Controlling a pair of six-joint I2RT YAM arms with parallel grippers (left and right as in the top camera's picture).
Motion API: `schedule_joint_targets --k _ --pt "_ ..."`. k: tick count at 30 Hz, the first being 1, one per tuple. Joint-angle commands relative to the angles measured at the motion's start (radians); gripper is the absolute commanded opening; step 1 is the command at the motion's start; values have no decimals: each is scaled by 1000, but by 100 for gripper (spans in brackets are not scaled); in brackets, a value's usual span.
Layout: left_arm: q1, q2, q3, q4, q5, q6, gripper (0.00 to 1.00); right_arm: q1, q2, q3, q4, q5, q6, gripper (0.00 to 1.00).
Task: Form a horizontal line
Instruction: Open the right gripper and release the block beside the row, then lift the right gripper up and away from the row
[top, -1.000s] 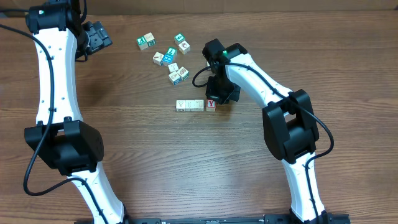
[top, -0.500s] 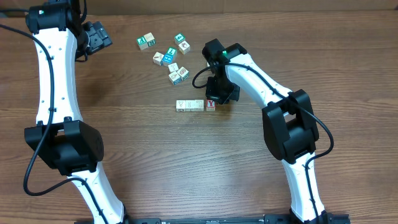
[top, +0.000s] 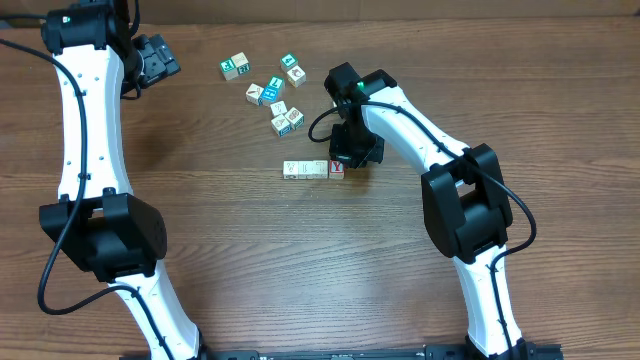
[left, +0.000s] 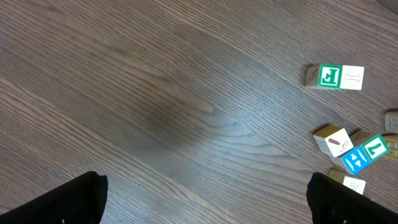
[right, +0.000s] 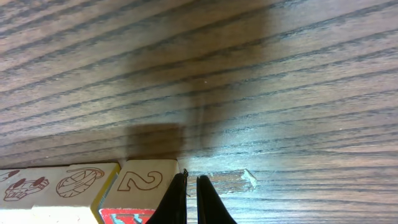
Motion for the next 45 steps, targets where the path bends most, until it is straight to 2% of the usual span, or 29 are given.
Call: schedule_joint_targets --k 1,36,45 --pt "1 -10 14 -3 -10 19 100 9 1 8 5 -10 -5 4" --pt "1 -10 14 -3 -10 19 100 9 1 8 8 -32 -12 4" --pt "1 -10 14 -3 -10 19 100 9 1 8 -6 -17 -12 9"
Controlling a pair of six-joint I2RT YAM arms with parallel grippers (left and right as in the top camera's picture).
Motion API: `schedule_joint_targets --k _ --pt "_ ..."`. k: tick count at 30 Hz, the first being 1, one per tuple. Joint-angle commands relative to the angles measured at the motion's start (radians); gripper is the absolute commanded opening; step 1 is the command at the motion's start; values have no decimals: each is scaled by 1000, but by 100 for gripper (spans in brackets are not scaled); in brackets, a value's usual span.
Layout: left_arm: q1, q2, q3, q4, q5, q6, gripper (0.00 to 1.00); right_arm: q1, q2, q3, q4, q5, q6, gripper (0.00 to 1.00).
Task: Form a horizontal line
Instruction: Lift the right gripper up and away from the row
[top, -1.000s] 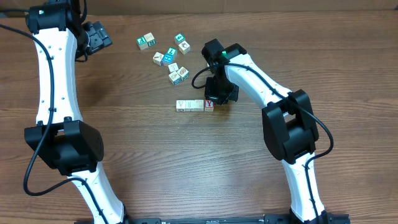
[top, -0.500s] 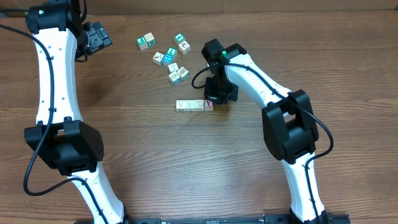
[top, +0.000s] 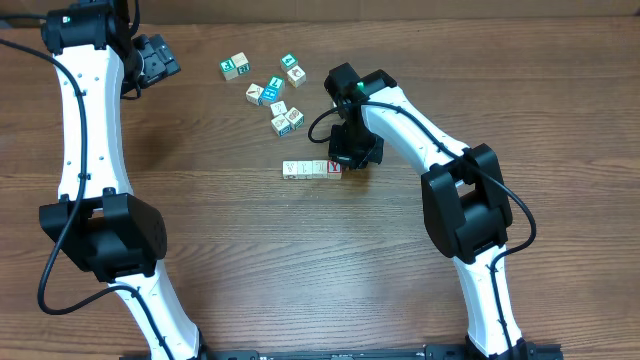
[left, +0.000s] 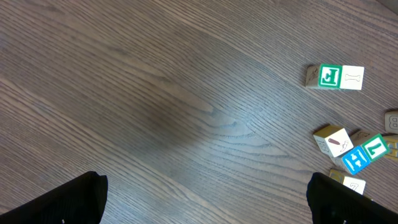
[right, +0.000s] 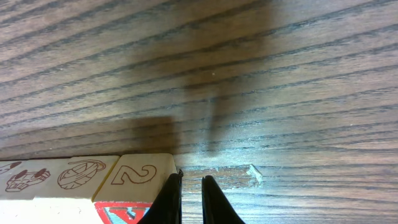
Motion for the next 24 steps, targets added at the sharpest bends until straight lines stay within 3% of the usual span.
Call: schedule_joint_targets --k 1,11,21,22,24 --pt "1 -10 14 -3 -10 19 100 8 1 8 -1 5 -1 10" --pt "1 -10 14 -3 -10 19 99 -2 1 8 8 133 0 10" --pt "2 -10 14 -3 -10 19 100 -62 1 8 148 193 -40 11" --pt "2 -10 14 -3 -10 19 99 -66 1 8 156 193 -57 17" --pt "2 -10 14 -3 -10 19 99 -72 1 8 166 193 -80 41"
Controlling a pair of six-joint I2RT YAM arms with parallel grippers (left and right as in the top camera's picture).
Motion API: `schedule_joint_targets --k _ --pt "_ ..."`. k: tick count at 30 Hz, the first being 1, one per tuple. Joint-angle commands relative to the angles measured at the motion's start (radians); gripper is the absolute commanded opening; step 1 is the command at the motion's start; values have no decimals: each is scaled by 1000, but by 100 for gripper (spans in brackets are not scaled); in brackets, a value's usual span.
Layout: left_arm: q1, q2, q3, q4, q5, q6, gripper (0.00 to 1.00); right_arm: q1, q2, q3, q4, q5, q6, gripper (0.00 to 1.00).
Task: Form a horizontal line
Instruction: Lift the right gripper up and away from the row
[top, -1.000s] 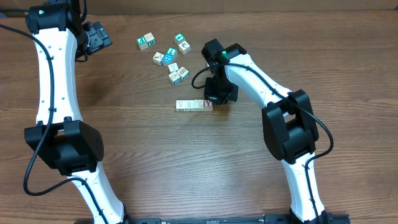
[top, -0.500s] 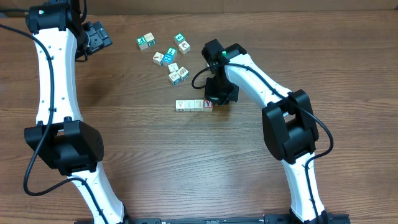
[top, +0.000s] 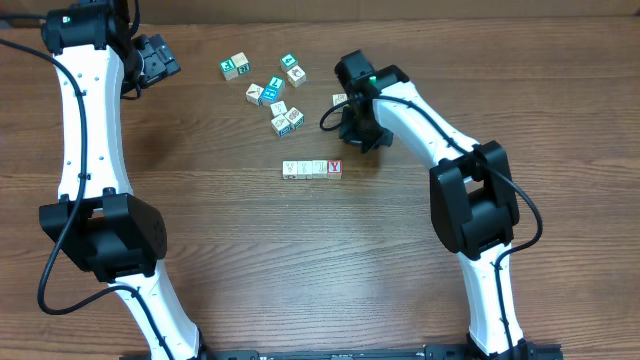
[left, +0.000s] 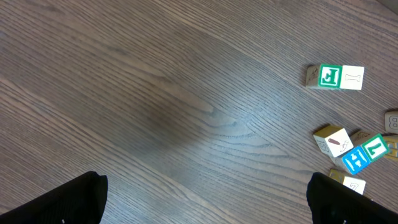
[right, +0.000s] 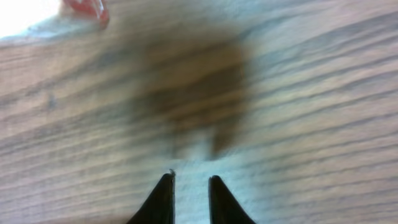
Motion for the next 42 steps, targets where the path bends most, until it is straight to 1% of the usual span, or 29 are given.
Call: schedule_joint_targets --k 1,2,3,7,27,42 --pt "2 -10 14 -3 -10 19 99 -16 1 8 10 21 -57 70" --pt "2 -10 14 -3 -10 19 100 -18 1 8 4 21 -56 90" --pt "2 -10 14 -3 -10 19 100 -19 1 8 -6 21 -56 100" --pt "2 -10 14 -3 -10 19 100 -19 1 8 -38 21 -56 100" --pt "1 -10 14 -3 -10 19 100 -19 1 8 50 20 -56 100" --pt "1 -10 14 -3 -10 19 100 -19 2 8 52 20 -56 100"
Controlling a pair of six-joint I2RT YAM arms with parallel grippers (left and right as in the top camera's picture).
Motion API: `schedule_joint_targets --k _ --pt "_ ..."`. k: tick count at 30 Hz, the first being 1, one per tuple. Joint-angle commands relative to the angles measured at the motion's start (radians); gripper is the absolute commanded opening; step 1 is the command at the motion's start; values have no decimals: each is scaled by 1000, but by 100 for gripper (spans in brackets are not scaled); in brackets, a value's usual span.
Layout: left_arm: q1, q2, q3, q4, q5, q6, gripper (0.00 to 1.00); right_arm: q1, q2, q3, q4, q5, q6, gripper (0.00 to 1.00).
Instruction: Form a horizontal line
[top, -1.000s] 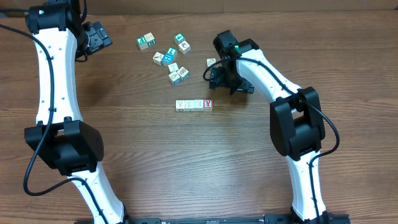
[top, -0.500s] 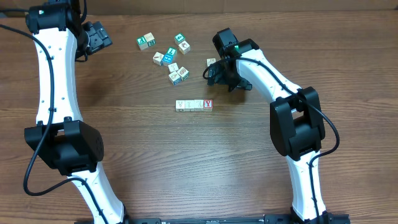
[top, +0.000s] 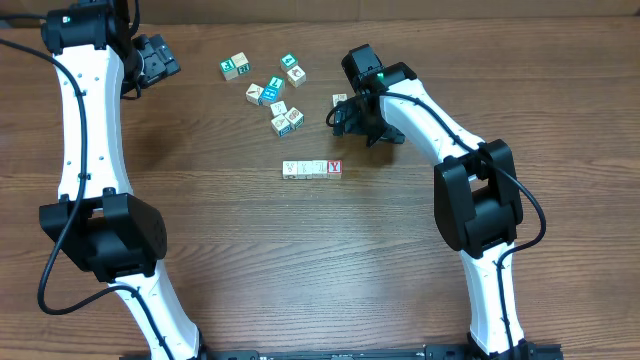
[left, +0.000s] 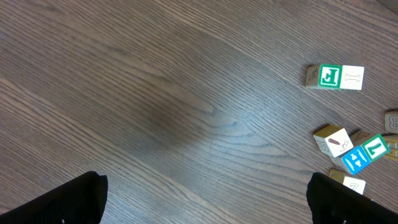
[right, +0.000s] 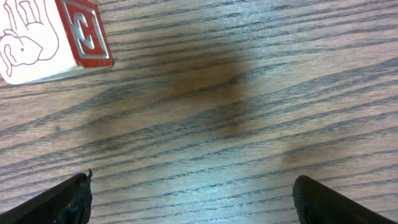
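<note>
Three blocks form a short row (top: 312, 169) at the table's middle, its right end a red-lettered block (top: 335, 168). My right gripper (top: 352, 118) hovers behind the row, next to a single block (top: 340, 100). In the right wrist view that block (right: 50, 43), white with a red letter side, lies at the upper left, and the right gripper (right: 199, 202) is open wide over bare wood. My left gripper (top: 155, 58) is open at the far left; in its wrist view the left gripper (left: 202, 199) holds nothing.
Several loose blocks lie in a cluster (top: 275, 95) at the back, left of the single block. The left wrist view shows some of them at its right edge, among them a green-and-white pair (left: 336, 76). The wooden table (top: 250, 260) spreads out in front of the row.
My right gripper was almost shut behind the row; now its fingers stand wide apart and it sits slightly further back, beside the single block. The left arm and the row are unchanged.
My right gripper was shut with its tip against the right end of the row, whose red-lettered block sat slightly askew. The row then looked tight and straight. The gripper was then behind the row, near a single block, and now stands open there.
</note>
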Motion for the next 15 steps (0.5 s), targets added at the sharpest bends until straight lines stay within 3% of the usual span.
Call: schedule_joint_targets --k 1,6,15 --pt "1 -10 14 -3 -10 19 100 0 0 8 4 10 -7 100" --pt "1 -10 14 -3 -10 19 99 10 -51 8 3 10 -7 100" --pt "1 -10 14 -3 -10 19 99 32 -316 8 3 10 -7 100"
